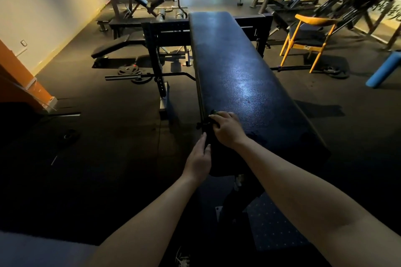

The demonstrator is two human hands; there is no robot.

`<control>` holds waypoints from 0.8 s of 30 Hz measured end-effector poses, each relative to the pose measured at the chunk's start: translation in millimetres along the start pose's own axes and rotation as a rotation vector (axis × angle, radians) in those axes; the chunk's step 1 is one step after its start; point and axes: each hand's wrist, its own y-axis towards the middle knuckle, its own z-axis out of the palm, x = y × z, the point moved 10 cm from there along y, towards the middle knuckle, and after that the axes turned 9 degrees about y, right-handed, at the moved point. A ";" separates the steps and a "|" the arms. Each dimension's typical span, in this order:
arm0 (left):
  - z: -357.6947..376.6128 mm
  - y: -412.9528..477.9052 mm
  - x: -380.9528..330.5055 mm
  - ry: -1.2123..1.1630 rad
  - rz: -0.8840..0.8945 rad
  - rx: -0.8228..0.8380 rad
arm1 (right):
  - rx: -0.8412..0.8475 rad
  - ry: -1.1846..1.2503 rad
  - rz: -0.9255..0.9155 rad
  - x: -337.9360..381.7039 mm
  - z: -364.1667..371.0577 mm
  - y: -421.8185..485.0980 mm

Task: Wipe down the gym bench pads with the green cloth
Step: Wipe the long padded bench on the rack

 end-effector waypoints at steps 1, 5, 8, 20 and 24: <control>-2.1 -0.1 2.0 -0.030 -0.010 0.002 | -0.015 0.009 -0.020 5.4 -2.8 -4.2; -5.1 -0.6 9.7 -0.210 -0.077 -0.012 | -0.050 -0.021 -0.079 21.9 -5.1 -26.3; -5.5 -0.8 19.6 -0.253 -0.141 -0.067 | -0.152 -0.014 -0.137 28.7 -10.3 -51.8; 0.6 -9.5 7.5 -0.077 -0.068 -0.141 | -0.324 0.028 -0.315 27.6 -27.0 -118.0; 0.4 -6.9 8.1 -0.045 -0.054 -0.141 | -0.442 0.140 -0.169 10.5 -42.9 -97.5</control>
